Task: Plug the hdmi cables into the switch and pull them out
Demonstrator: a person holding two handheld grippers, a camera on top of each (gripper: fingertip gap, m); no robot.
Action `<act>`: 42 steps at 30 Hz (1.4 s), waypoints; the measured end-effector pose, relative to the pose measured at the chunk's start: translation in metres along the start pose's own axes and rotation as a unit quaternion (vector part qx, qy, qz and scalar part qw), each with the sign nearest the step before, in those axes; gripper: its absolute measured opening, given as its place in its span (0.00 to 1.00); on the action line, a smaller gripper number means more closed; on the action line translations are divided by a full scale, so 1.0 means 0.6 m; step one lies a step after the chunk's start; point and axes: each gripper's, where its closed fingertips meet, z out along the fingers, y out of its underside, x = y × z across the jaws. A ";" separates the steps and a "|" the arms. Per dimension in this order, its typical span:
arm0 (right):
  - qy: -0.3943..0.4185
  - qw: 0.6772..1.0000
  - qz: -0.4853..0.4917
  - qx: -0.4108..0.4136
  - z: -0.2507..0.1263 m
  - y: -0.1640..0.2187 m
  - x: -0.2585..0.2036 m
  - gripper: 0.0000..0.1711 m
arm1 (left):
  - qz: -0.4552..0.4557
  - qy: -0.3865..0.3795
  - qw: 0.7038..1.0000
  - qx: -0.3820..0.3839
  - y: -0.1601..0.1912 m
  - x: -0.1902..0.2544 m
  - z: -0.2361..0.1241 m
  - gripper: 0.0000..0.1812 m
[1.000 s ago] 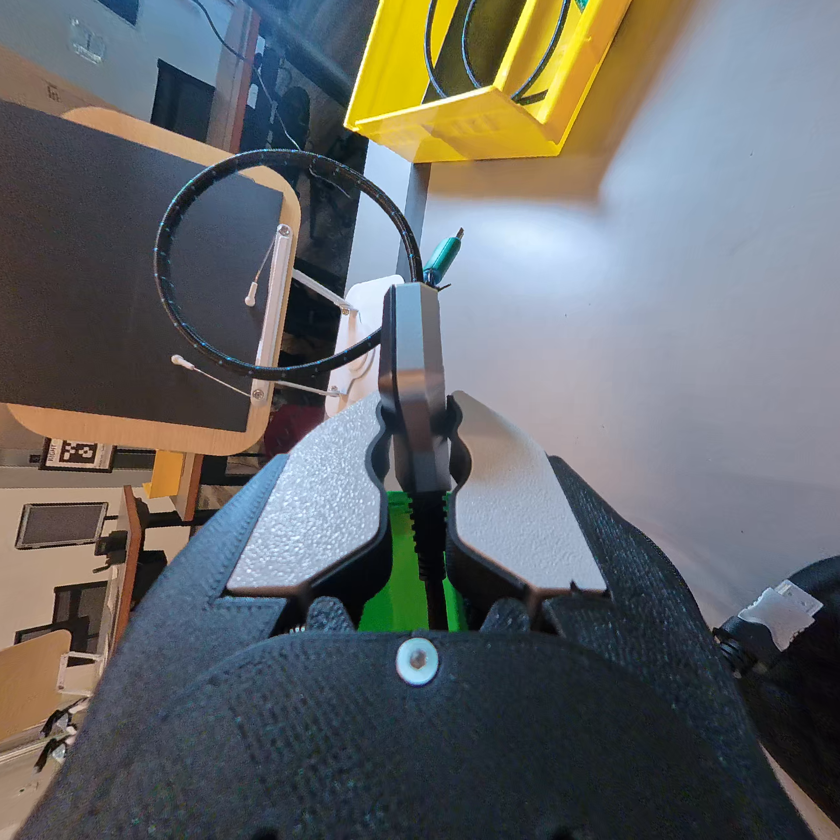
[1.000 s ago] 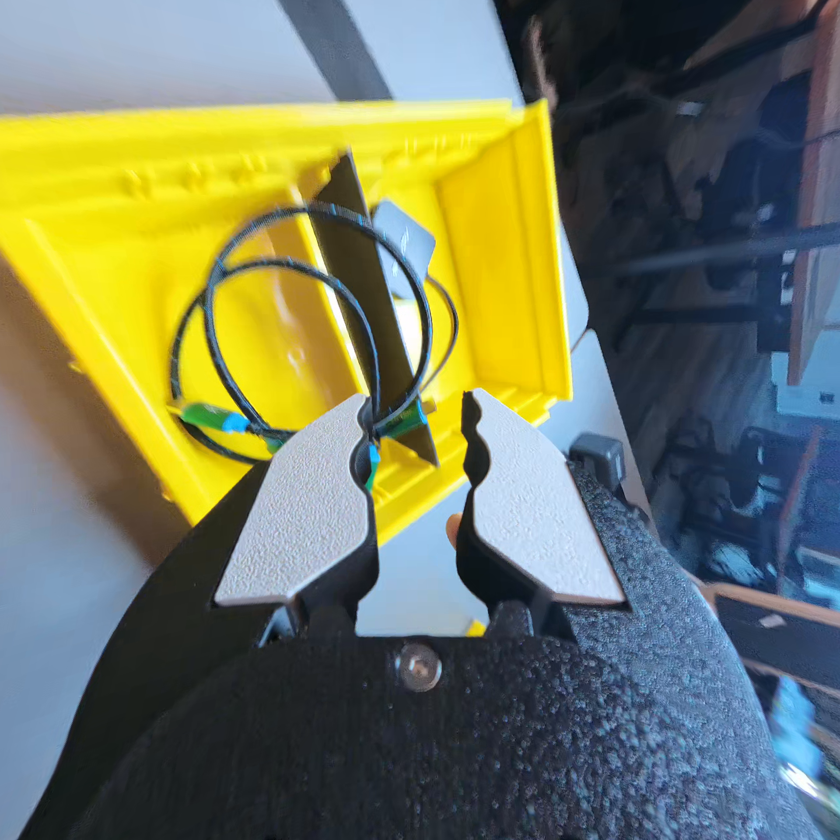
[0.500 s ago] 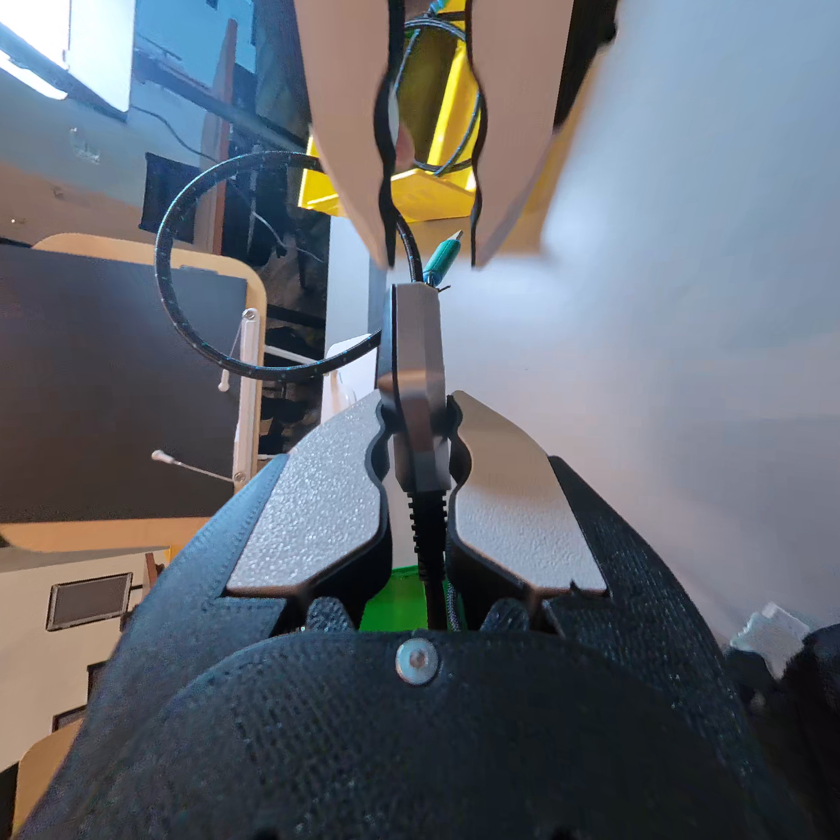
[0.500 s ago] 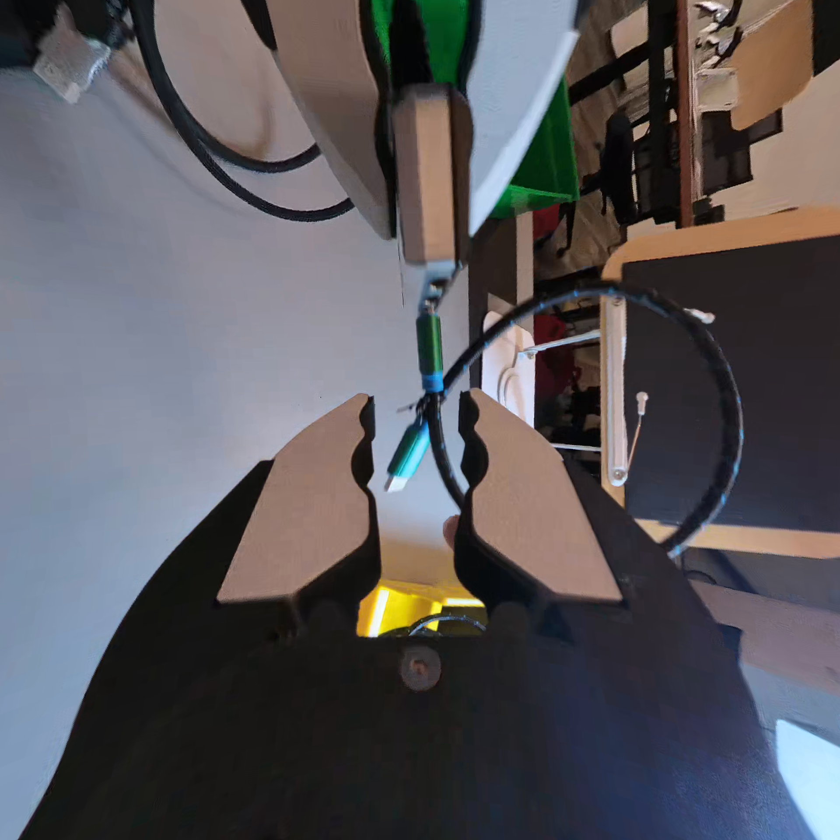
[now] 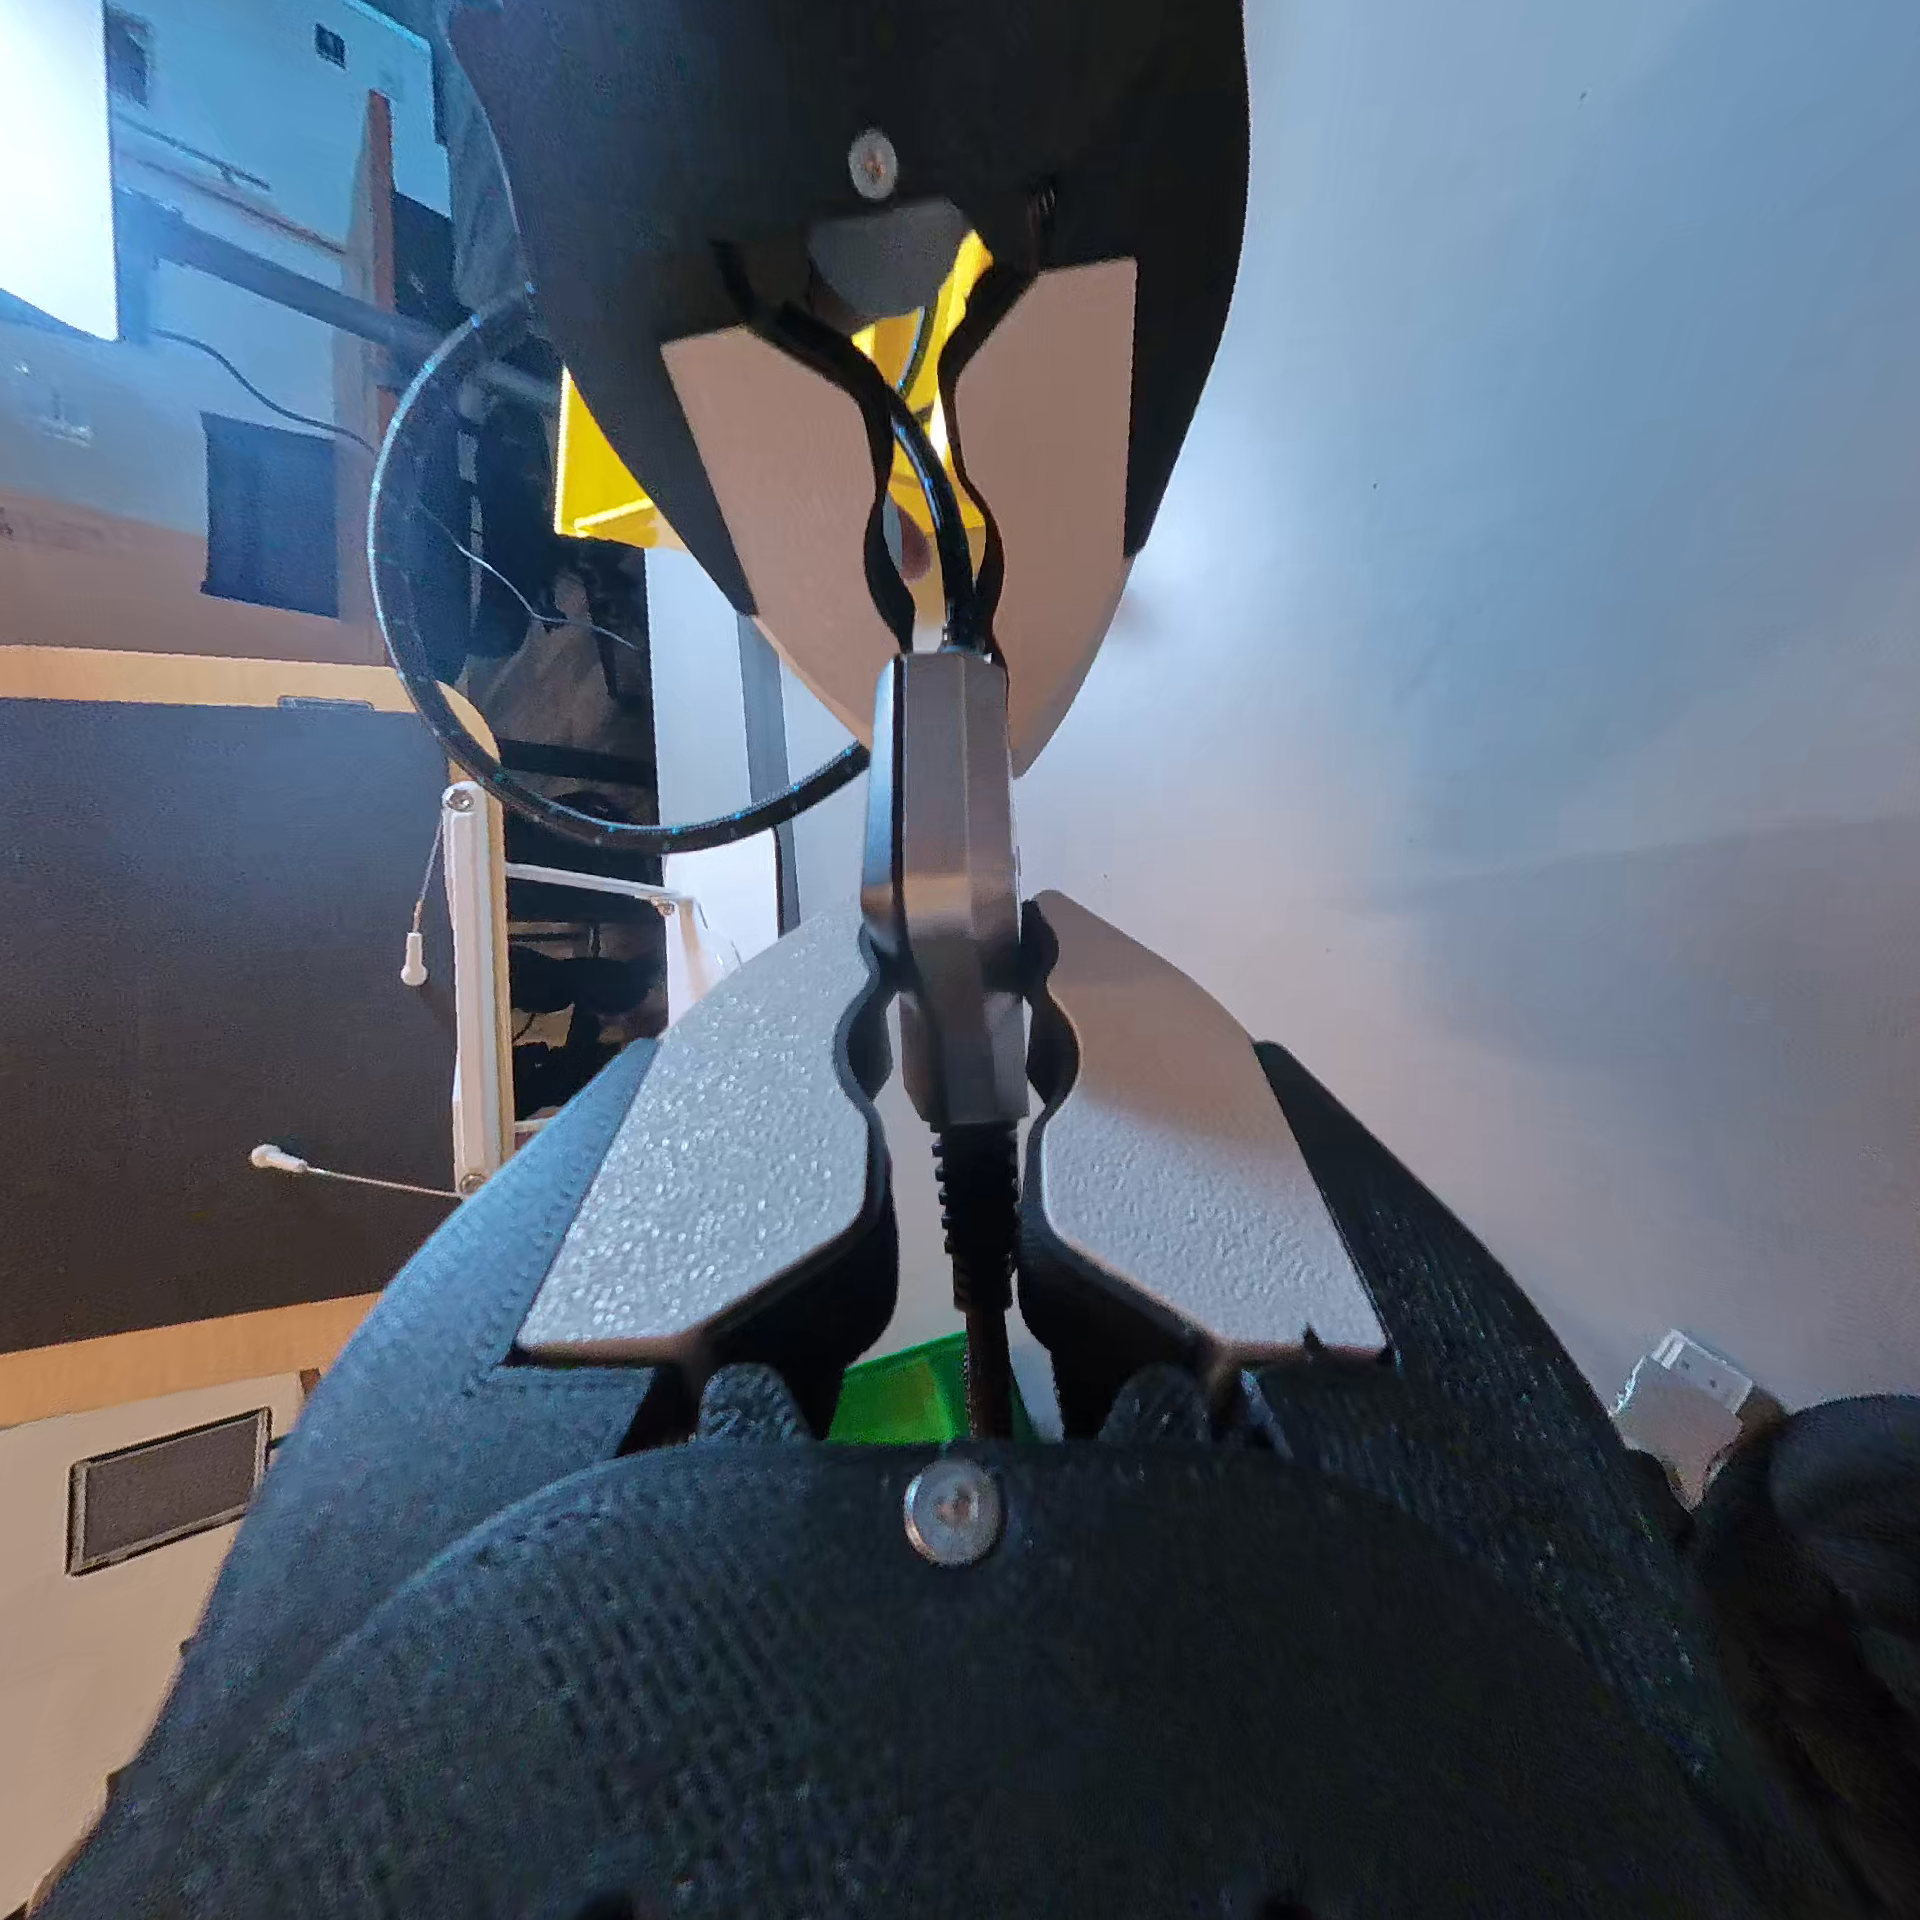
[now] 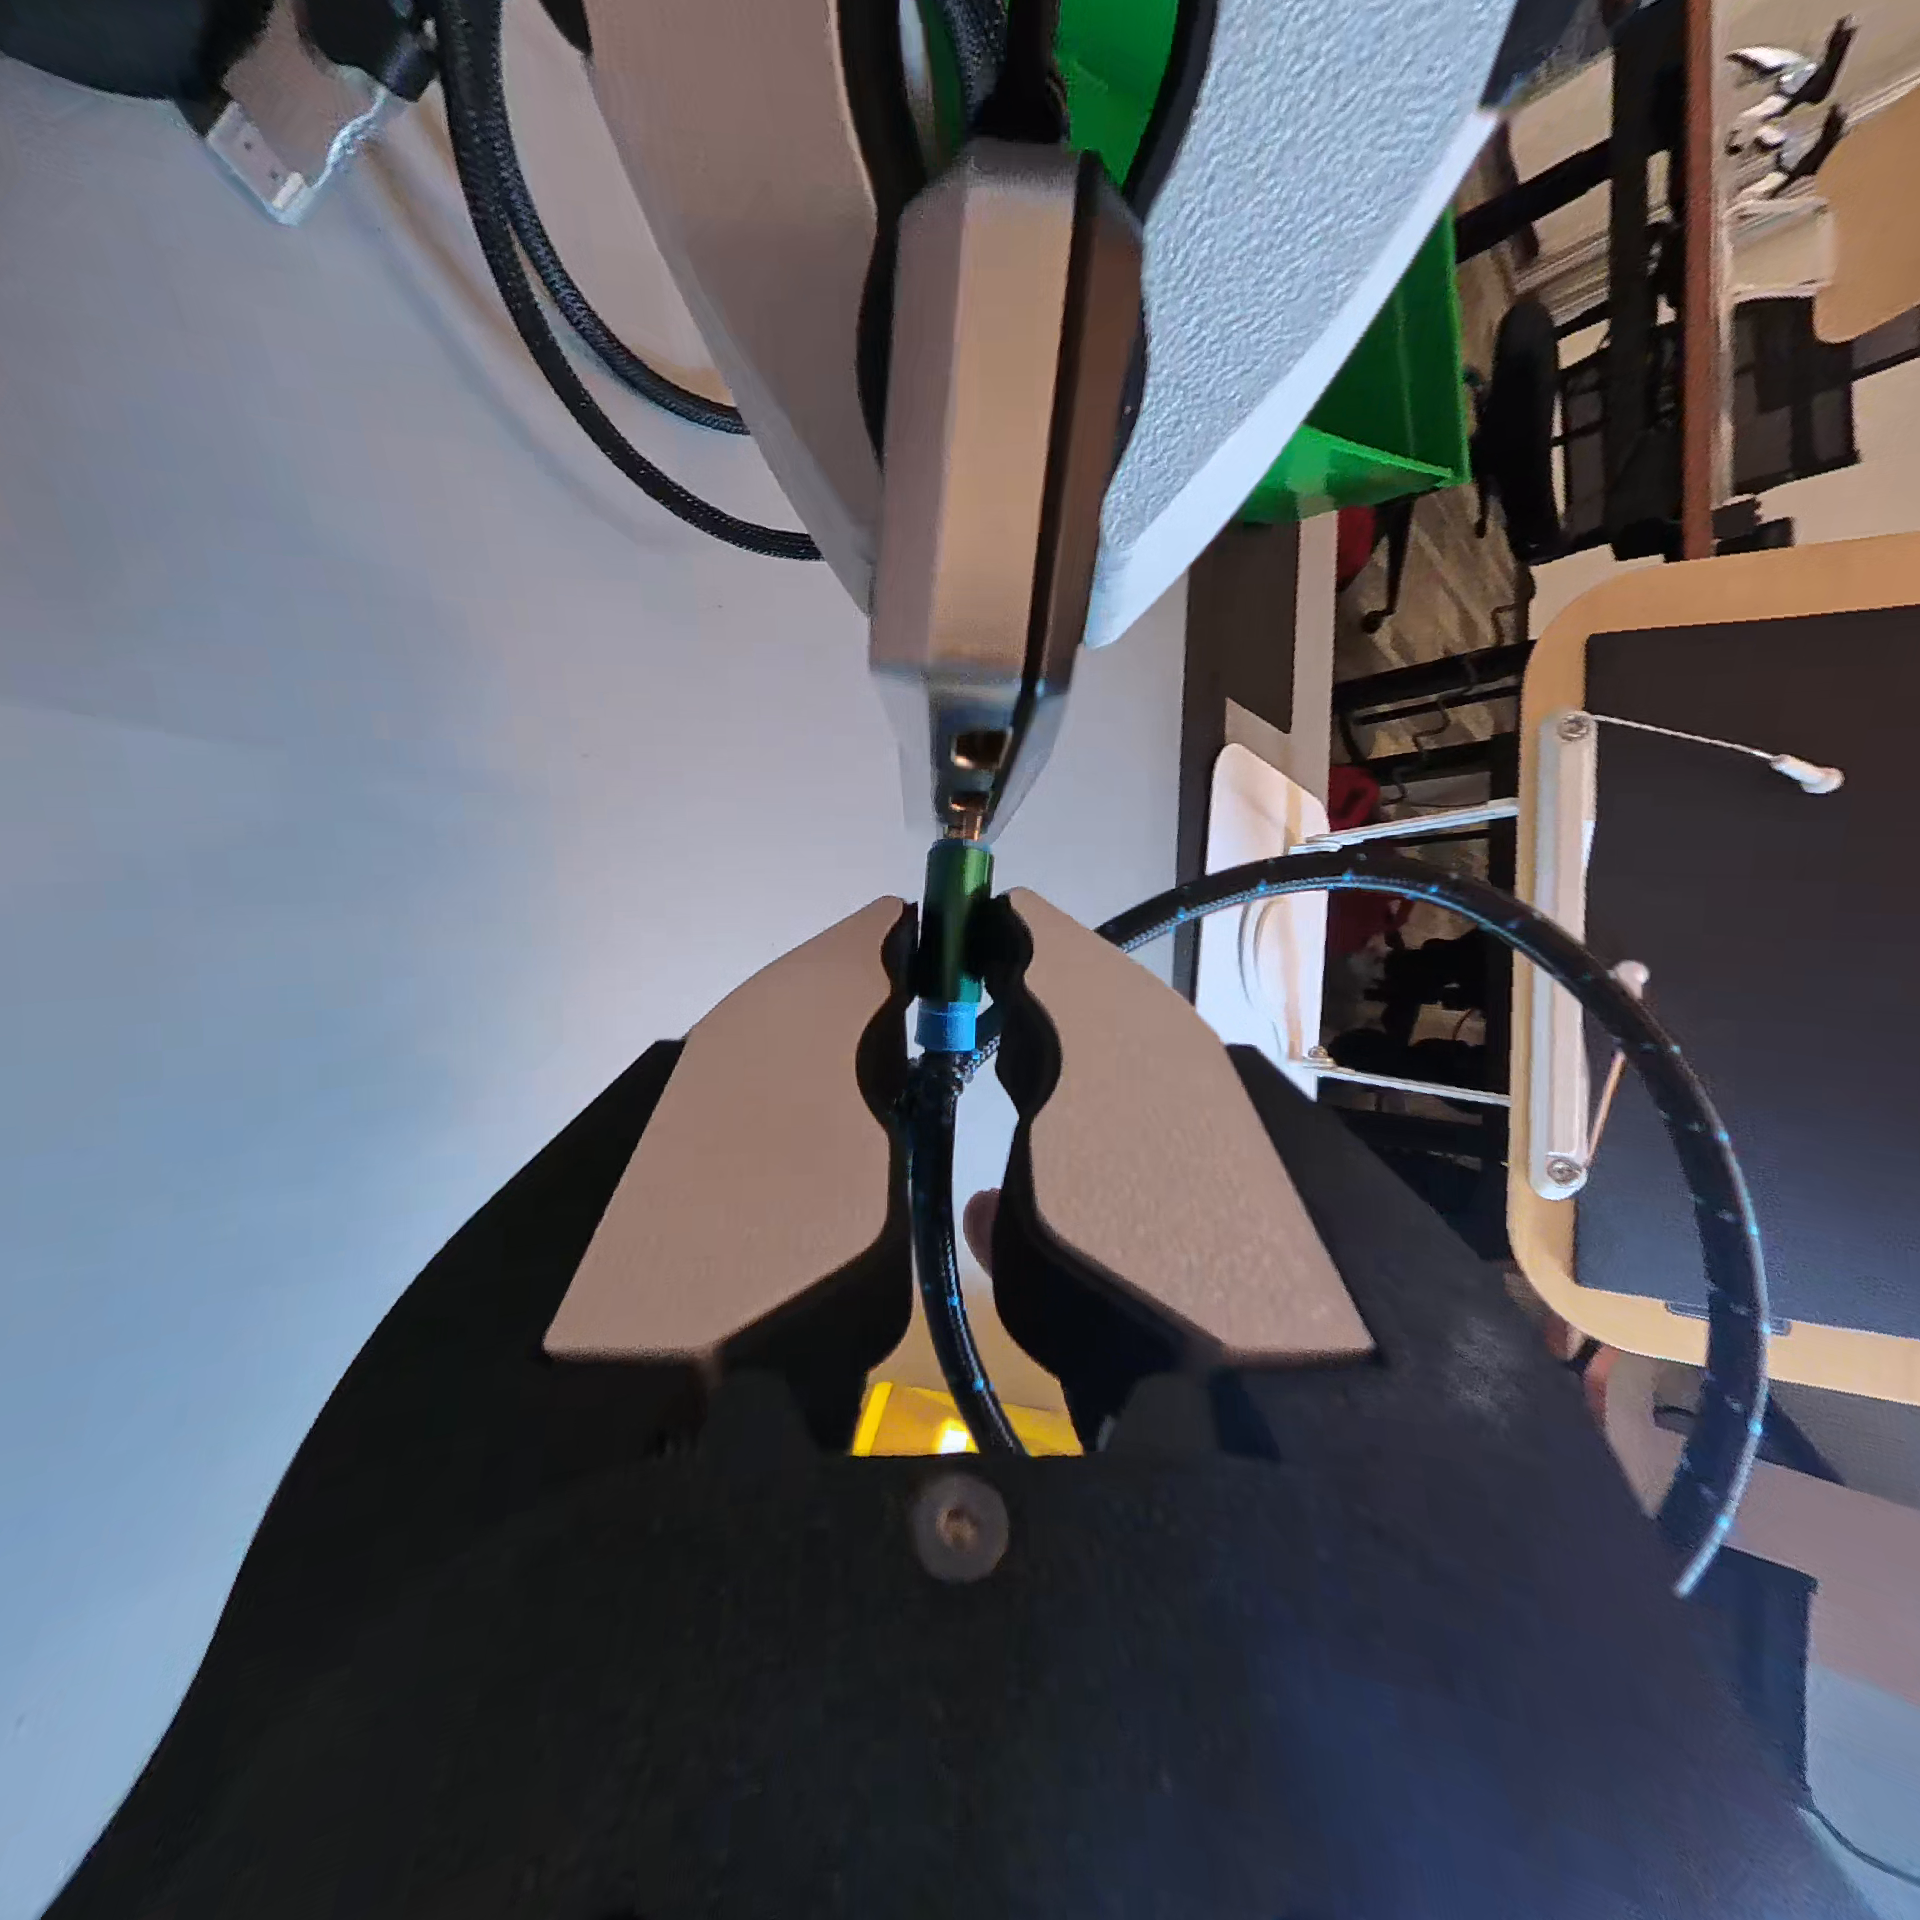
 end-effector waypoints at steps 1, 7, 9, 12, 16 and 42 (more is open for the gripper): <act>-0.011 1.000 0.002 -0.004 -0.001 0.002 -0.004 0.07 | -0.003 0.005 1.000 -0.004 0.003 0.002 0.002 0.13; -0.041 0.997 -0.009 -0.067 0.001 0.028 -0.022 0.08 | -0.026 0.032 0.999 -0.018 0.019 0.015 0.029 0.13; -0.041 0.997 -0.003 -0.072 -0.004 0.032 -0.021 0.08 | -0.032 0.028 0.999 -0.033 0.022 0.015 0.036 0.13; -0.045 0.996 0.003 -0.076 -0.014 0.032 -0.021 0.08 | -0.045 0.031 0.998 -0.043 0.023 0.016 0.040 0.13; -0.044 0.995 0.004 -0.084 -0.019 0.037 -0.019 0.07 | -0.041 0.023 0.997 -0.062 0.024 0.018 0.046 0.13; -0.020 0.998 -0.004 -0.061 -0.027 0.036 -0.009 0.07 | -0.054 -0.002 0.998 -0.039 0.012 0.014 0.066 0.14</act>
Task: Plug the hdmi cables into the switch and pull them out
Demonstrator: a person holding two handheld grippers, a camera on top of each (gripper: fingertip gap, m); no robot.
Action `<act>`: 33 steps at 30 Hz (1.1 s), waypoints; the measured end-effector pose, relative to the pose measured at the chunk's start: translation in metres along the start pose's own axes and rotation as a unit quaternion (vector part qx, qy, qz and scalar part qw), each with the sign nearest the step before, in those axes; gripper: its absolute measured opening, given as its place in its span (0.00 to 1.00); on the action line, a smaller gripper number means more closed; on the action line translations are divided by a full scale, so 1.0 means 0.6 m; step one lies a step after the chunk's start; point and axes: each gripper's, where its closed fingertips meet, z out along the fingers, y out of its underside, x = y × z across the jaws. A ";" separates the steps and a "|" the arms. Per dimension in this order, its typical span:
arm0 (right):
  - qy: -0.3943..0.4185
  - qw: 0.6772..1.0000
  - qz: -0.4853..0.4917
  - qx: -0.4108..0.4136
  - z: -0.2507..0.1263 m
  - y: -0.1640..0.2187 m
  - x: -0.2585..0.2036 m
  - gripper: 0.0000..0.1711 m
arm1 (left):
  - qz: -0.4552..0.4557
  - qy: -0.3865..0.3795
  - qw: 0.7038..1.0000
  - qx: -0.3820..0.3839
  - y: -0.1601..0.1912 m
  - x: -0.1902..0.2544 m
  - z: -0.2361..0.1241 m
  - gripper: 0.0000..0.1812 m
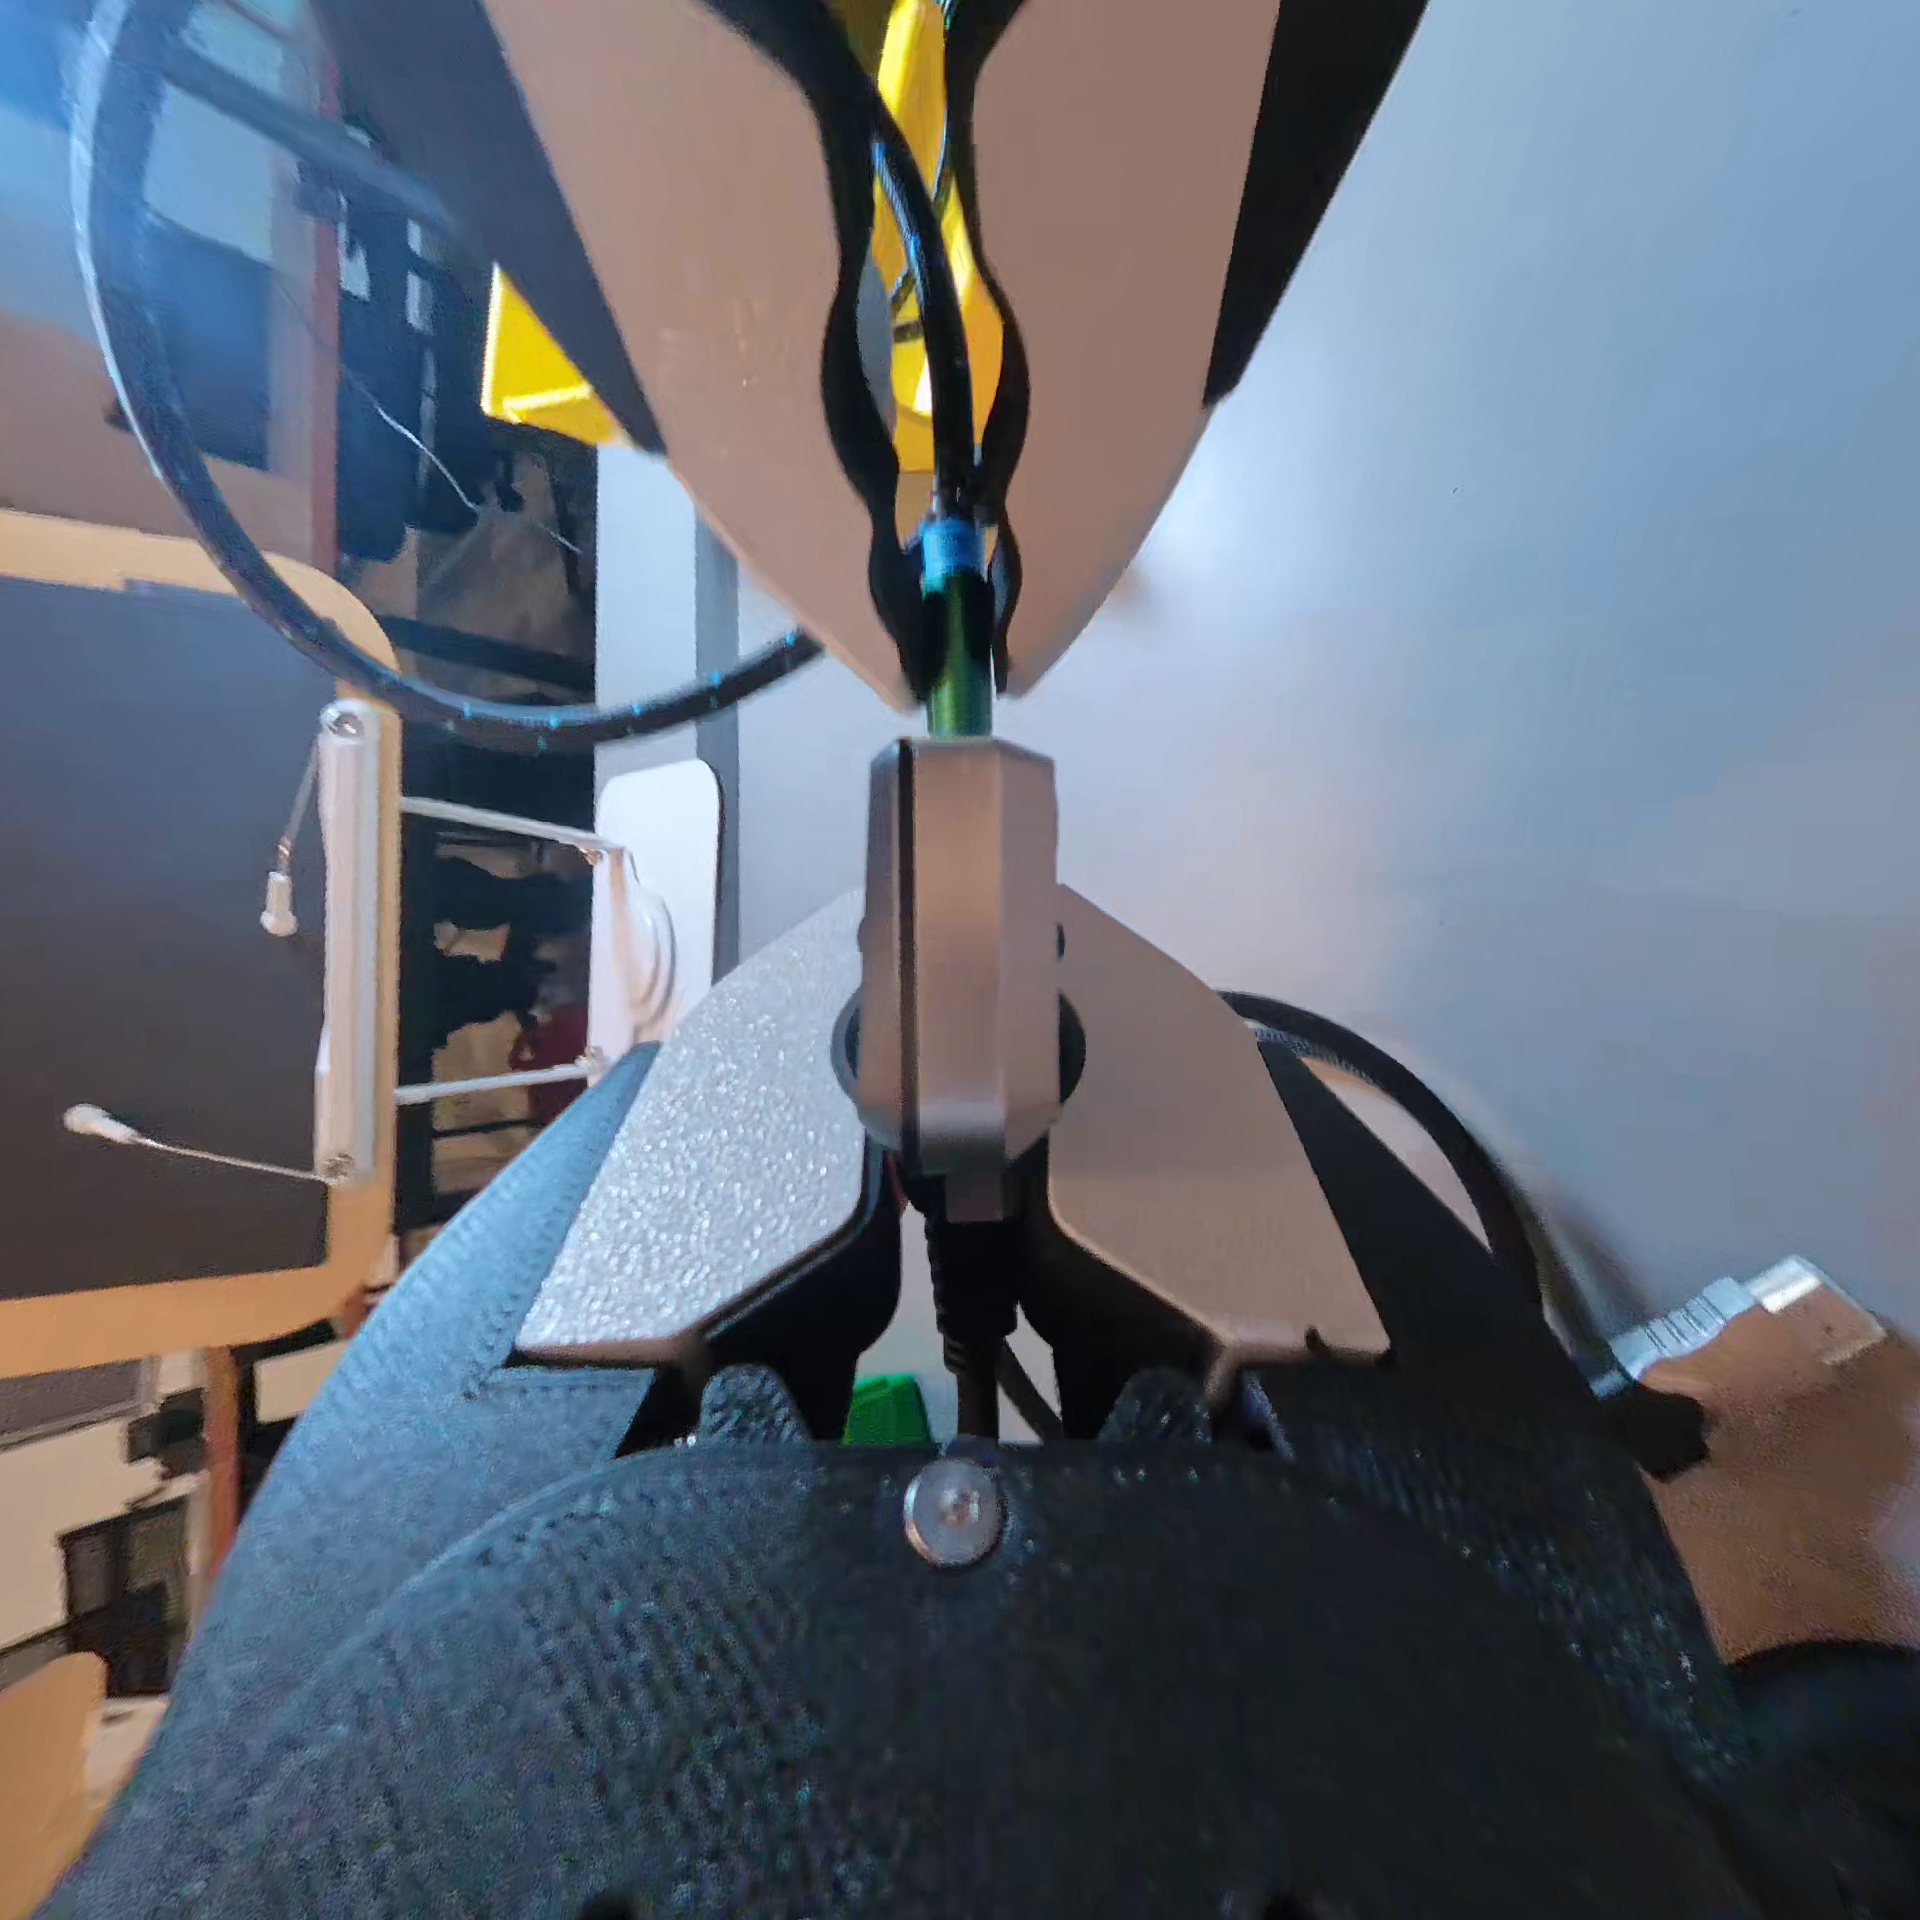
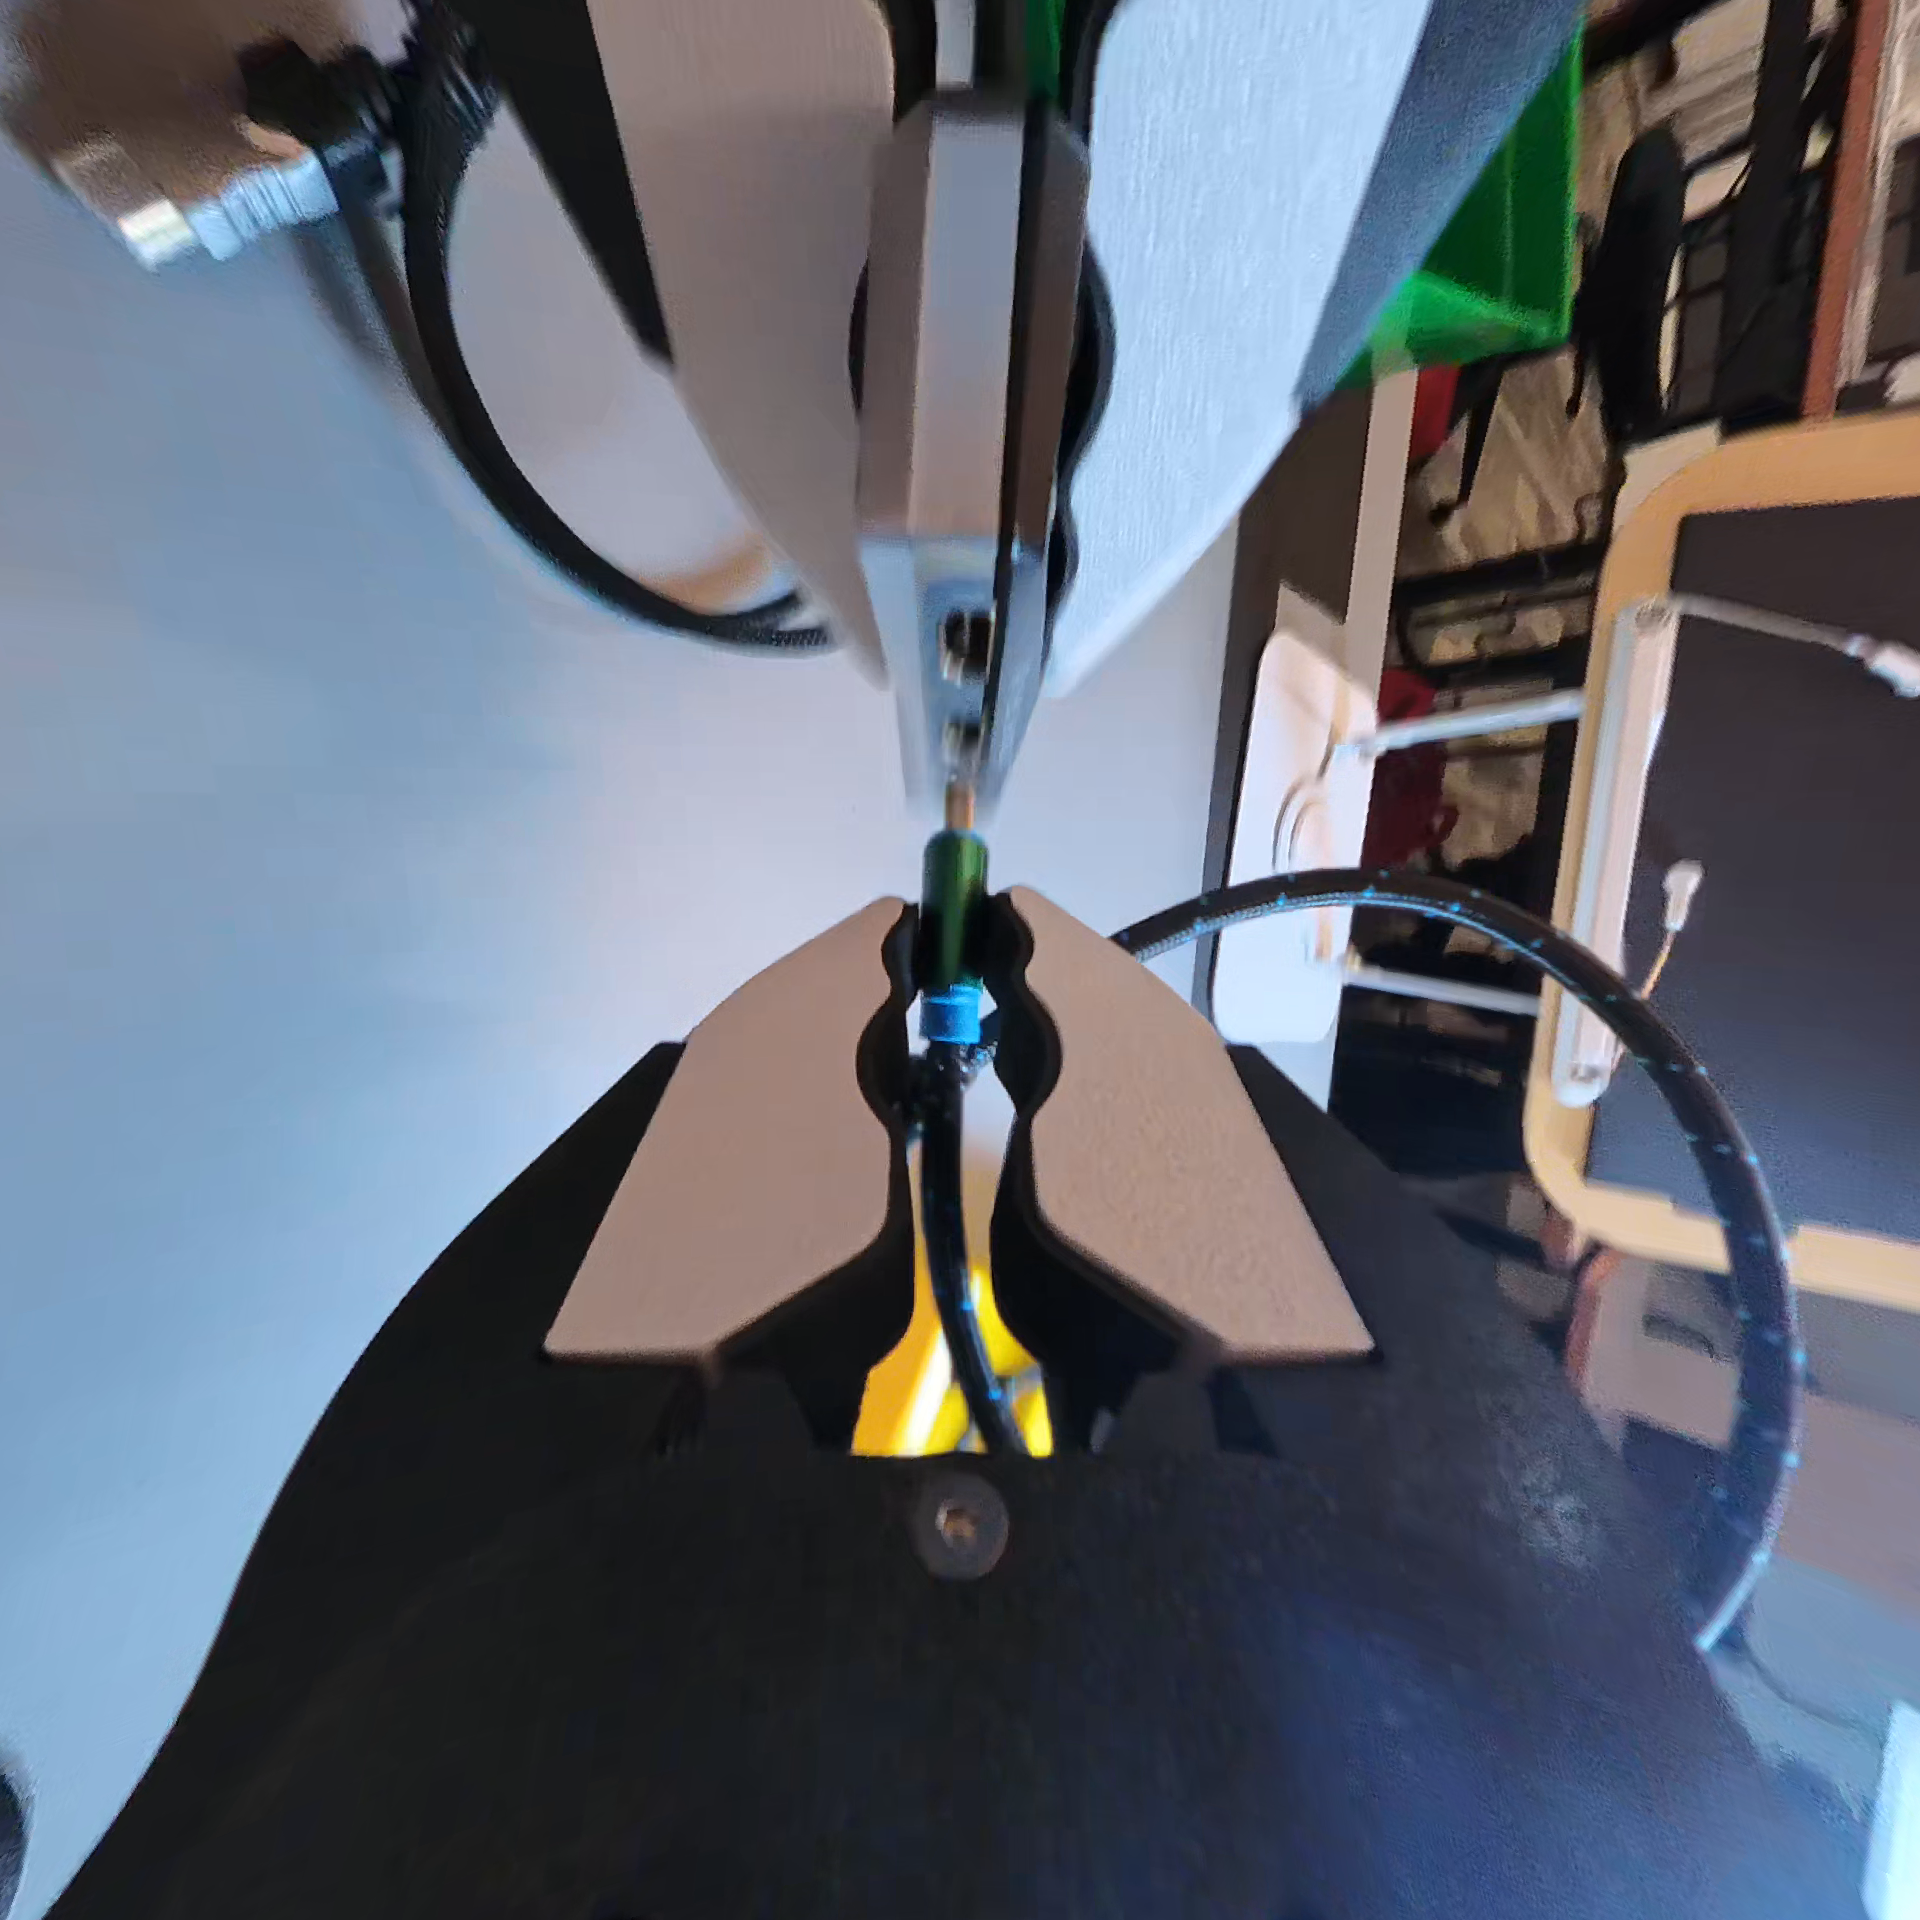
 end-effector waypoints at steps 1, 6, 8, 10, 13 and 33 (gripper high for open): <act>0.012 0.998 0.000 -0.055 -0.008 0.035 0.012 0.07 | 0.004 -0.014 0.997 -0.071 0.042 -0.012 0.003 0.13; 0.089 0.988 0.126 0.008 -0.119 0.092 0.096 0.07 | -0.055 -0.004 0.993 -0.104 0.145 -0.043 -0.009 0.14; 0.119 0.976 0.178 0.030 -0.155 0.120 0.131 0.07 | -0.088 -0.038 0.995 -0.036 0.106 -0.079 -0.031 0.13; 0.157 0.961 0.225 0.034 -0.179 0.163 0.161 0.07 | -0.110 -0.066 0.991 0.034 0.066 -0.105 -0.063 0.13; 0.195 0.934 0.299 -0.024 -0.173 0.258 0.178 0.07 | -0.144 -0.081 0.979 0.119 0.024 -0.123 -0.112 0.13; 0.024 0.935 0.181 0.304 -0.165 -0.053 0.095 0.24 | -0.174 0.021 0.942 0.285 -0.074 -0.077 -0.133 0.13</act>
